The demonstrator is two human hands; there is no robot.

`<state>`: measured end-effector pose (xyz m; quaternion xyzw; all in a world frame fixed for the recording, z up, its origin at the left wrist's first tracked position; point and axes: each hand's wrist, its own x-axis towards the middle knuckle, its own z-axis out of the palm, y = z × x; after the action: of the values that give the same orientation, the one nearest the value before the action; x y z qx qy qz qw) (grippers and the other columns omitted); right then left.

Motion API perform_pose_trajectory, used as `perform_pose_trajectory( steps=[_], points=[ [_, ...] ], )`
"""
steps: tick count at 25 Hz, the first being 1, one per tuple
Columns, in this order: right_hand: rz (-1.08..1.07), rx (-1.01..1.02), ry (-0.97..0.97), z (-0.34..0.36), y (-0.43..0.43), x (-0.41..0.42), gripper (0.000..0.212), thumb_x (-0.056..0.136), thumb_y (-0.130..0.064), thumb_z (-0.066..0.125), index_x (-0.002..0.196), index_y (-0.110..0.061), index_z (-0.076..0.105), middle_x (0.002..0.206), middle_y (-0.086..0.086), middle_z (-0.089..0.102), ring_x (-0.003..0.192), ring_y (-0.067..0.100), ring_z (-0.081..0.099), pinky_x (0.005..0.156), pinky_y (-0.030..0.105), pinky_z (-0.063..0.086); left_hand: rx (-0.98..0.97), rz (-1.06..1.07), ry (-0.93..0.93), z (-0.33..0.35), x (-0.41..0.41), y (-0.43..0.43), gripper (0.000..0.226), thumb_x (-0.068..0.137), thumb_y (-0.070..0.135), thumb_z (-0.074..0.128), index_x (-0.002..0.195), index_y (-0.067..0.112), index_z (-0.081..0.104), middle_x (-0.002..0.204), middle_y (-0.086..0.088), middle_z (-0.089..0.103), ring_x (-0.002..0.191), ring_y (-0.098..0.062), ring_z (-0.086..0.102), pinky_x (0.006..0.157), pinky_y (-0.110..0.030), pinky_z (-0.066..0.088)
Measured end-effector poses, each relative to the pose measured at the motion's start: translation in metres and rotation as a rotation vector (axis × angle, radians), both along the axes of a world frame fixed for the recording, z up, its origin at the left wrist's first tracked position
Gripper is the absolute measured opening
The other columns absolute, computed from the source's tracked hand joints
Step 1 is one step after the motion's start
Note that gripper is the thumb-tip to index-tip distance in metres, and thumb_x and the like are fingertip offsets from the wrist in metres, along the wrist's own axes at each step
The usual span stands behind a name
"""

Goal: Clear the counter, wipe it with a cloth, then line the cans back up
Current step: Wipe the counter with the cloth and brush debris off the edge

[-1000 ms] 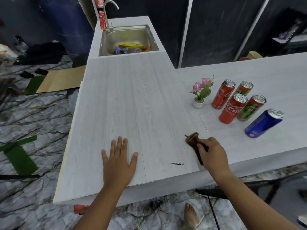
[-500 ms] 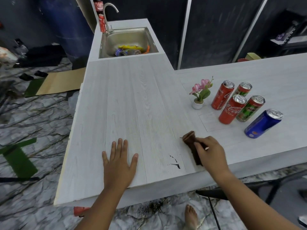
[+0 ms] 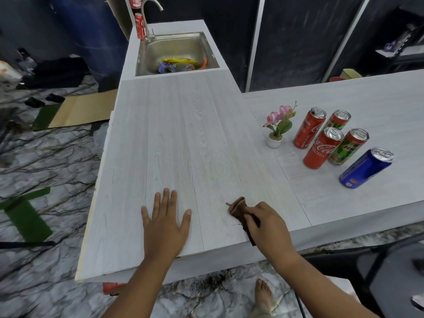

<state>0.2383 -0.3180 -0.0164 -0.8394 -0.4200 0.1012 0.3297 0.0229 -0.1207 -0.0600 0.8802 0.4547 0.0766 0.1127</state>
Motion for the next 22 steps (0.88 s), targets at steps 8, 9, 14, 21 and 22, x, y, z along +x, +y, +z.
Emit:
perform_pose_trajectory(
  steps=[8, 9, 14, 21, 22],
  points=[
    [-0.261, 0.008, 0.000, 0.019, 0.014, 0.084, 0.019, 0.099, -0.013, 0.072, 0.116, -0.012, 0.080, 0.094, -0.002, 0.065, 0.084, 0.017, 0.064, 0.071, 0.014, 0.043, 0.005, -0.001, -0.004, -0.001, 0.000, 0.001, 0.080, 0.105, 0.074, 0.012, 0.171, 0.031, 0.001, 0.179, 0.010, -0.005, 0.164, -0.009, -0.014, 0.132, -0.055, -0.007],
    [-0.259, -0.039, -0.029, 0.016, 0.012, 0.085, 0.020, 0.100, -0.013, 0.071, 0.118, -0.011, 0.080, 0.095, -0.001, 0.064, 0.082, 0.019, 0.063, 0.070, 0.021, 0.046, 0.002, 0.000, -0.011, -0.001, -0.001, 0.001, 0.079, 0.105, 0.074, 0.012, 0.171, 0.031, 0.002, 0.179, 0.010, -0.004, 0.164, -0.009, -0.014, 0.133, -0.055, -0.006],
    [-0.021, 0.000, -0.105, 0.001, 0.003, 0.034, 0.021, 0.096, -0.008, 0.075, 0.117, -0.010, 0.081, 0.088, -0.001, 0.063, 0.077, 0.020, 0.063, 0.066, 0.034, 0.055, 0.008, 0.001, -0.017, 0.000, 0.000, 0.003, 0.080, 0.105, 0.073, 0.017, 0.172, 0.030, 0.008, 0.180, 0.009, 0.000, 0.165, -0.011, -0.009, 0.133, -0.056, -0.004],
    [0.201, 0.031, -0.039, 0.001, 0.014, -0.030, 0.024, 0.096, -0.007, 0.077, 0.119, -0.009, 0.081, 0.091, 0.002, 0.069, 0.082, 0.019, 0.066, 0.072, 0.033, 0.058, -0.004, -0.011, -0.014, 0.003, -0.004, 0.001, 0.078, 0.107, 0.070, 0.022, 0.172, 0.029, 0.010, 0.180, 0.007, 0.001, 0.166, -0.013, -0.008, 0.133, -0.056, -0.004],
    [0.225, 0.028, -0.028, 0.002, 0.015, -0.034, 0.023, 0.097, -0.007, 0.076, 0.119, -0.010, 0.081, 0.092, 0.002, 0.069, 0.083, 0.018, 0.066, 0.073, 0.032, 0.057, -0.007, -0.013, -0.011, 0.004, -0.005, 0.001, 0.078, 0.107, 0.070, 0.022, 0.172, 0.029, 0.010, 0.180, 0.007, 0.001, 0.165, -0.013, -0.008, 0.133, -0.056, -0.004]
  ],
)
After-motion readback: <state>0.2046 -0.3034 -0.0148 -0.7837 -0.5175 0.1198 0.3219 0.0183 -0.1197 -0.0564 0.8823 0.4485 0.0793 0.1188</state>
